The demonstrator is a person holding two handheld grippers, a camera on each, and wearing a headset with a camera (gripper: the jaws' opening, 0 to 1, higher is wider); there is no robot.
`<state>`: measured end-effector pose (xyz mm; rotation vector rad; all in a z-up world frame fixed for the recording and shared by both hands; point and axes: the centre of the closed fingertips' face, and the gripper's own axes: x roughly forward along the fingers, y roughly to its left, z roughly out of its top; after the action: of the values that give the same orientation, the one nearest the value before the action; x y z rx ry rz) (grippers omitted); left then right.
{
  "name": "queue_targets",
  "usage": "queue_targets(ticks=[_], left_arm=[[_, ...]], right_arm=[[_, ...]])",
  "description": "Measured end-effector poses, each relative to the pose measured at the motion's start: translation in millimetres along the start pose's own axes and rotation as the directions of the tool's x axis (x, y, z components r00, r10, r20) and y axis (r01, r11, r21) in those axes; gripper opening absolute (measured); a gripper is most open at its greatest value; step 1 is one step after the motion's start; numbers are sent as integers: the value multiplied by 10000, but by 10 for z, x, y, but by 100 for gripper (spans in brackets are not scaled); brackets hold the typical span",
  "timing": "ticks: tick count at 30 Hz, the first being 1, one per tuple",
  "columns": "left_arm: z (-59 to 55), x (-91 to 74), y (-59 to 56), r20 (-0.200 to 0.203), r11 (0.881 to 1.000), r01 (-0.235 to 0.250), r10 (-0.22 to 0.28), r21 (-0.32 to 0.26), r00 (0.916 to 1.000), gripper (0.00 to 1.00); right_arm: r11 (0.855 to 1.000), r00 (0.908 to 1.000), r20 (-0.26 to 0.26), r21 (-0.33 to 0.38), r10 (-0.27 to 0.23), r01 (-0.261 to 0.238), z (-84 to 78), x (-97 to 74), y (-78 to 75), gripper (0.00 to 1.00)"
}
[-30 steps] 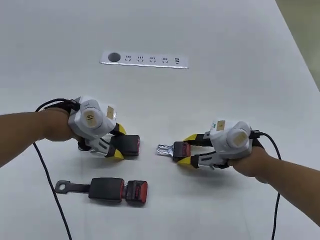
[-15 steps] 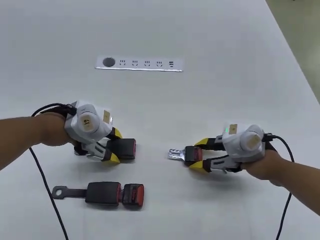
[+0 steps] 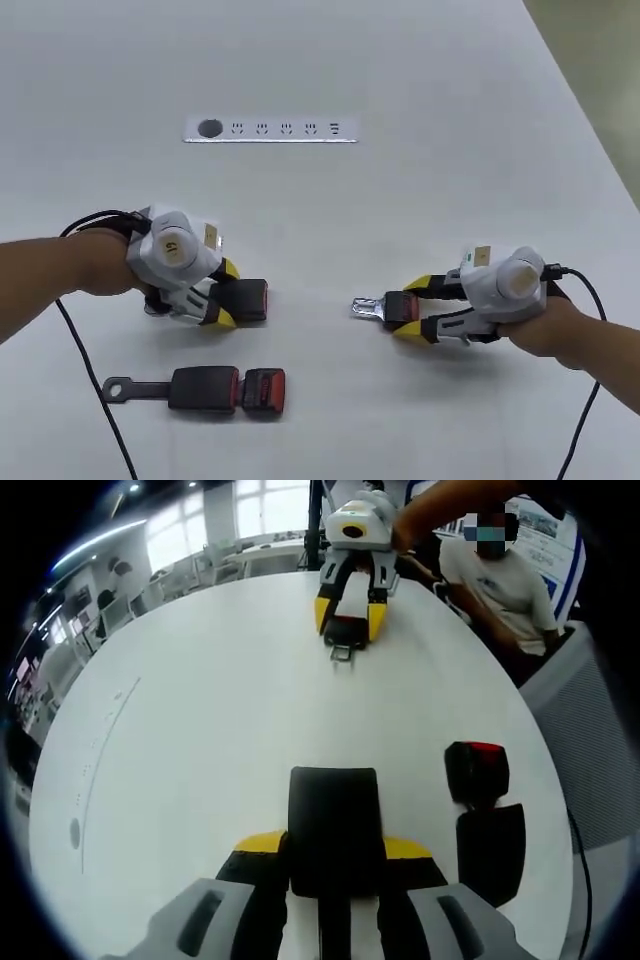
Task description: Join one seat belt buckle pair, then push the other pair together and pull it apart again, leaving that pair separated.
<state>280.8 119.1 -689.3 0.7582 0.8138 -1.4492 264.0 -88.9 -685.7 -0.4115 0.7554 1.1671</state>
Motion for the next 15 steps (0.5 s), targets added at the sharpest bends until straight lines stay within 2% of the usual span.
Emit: queue_targets(ticks=[6, 11, 15], left_arm=[[-10, 0, 11, -48, 10000, 6, -6, -13, 10000, 35], [-32, 6, 28, -104, 10000, -11, 10, -47, 9999, 35], [-16, 10, 24, -351, 10000, 20, -20, 0, 9994, 35]], right_arm=[[10000, 10000, -48, 12, -3, 3, -69, -14, -88, 35], [10000, 10000, -14, -18, 26, -26, -66, 19, -57, 35], [10000, 10000, -24, -11, 26, -26, -72, 15, -71, 35]])
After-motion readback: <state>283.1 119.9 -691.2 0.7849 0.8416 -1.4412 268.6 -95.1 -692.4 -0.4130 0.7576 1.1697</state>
